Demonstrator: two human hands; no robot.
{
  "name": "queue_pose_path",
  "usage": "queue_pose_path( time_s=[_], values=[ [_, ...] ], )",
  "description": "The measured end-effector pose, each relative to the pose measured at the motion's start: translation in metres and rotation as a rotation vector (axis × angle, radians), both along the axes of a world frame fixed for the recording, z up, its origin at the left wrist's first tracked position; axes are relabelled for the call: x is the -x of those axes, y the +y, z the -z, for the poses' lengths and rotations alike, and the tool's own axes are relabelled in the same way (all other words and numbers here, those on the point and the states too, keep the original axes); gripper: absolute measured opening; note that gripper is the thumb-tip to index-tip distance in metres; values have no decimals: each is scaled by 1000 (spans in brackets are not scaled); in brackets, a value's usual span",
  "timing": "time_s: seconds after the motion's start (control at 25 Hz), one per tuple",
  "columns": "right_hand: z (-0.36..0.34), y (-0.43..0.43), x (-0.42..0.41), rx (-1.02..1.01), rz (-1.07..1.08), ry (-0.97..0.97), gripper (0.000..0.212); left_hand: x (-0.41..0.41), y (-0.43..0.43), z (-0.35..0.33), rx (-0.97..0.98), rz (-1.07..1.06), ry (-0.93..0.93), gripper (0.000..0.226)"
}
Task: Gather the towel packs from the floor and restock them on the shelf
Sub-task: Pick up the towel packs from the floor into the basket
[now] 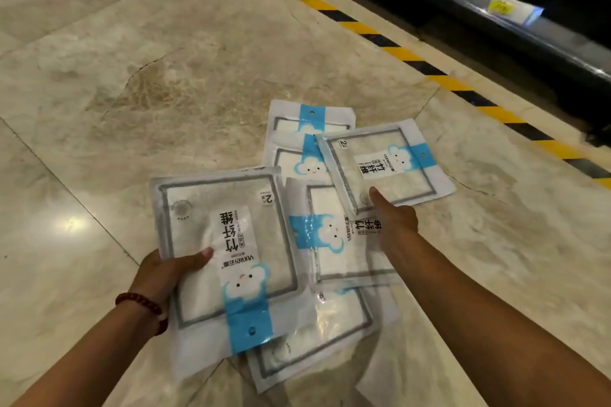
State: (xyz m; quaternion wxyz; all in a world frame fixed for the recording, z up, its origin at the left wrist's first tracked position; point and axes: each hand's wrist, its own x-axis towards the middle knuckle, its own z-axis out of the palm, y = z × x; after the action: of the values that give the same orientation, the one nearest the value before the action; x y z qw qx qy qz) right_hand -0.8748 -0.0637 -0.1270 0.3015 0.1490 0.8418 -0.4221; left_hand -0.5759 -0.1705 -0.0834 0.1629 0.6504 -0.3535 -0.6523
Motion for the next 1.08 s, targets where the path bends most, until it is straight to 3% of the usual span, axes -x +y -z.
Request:
queue_pose_path(
  time_s=[0.08, 0.24, 0.32, 0.4, 0.48, 0.56, 0.72, 0.84, 0.88, 0.96, 1.0, 1.08],
  values=[
    [22, -10, 7, -70, -45, -66, 82, -3, -1, 4, -17, -29, 12, 23],
    [34, -20, 12, -241, -129, -31, 63, -8, -4, 6, -13, -51, 14, 17],
    [32, -15, 8, -222, -100, 37, 57, -9, -2, 4, 2, -55, 14, 16],
    [31, -5, -2, -31, 8, 70, 64, -11, -1, 3, 28, -48, 10, 16],
    [27, 10, -11, 168, 79, 120, 44, -12, 0, 0, 51, -27, 6, 16],
    [15, 29, -19, 233, 65, 132, 30, -13, 2, -5, 73, -1, 5, 17],
    [-18, 52, -33, 441, -26, 137, 32, -16, 3, -17, 121, 33, 11, 19],
    [-41, 61, -55, 719, -192, 1, 30, -20, 2, -22, 127, 21, 27, 22],
    [-47, 62, -64, 803, -267, -57, 39, -22, 2, -23, 126, 14, 32, 22],
    [-51, 63, -82, 821, -430, -157, 64, -24, 1, -26, 119, 1, 42, 22],
    [-49, 63, -89, 779, -516, -183, 66, -24, 1, -28, 120, -5, 53, 23],
    [-46, 59, -104, 705, -636, -190, 44, -25, 1, -29, 129, -23, 48, 24]
  ],
)
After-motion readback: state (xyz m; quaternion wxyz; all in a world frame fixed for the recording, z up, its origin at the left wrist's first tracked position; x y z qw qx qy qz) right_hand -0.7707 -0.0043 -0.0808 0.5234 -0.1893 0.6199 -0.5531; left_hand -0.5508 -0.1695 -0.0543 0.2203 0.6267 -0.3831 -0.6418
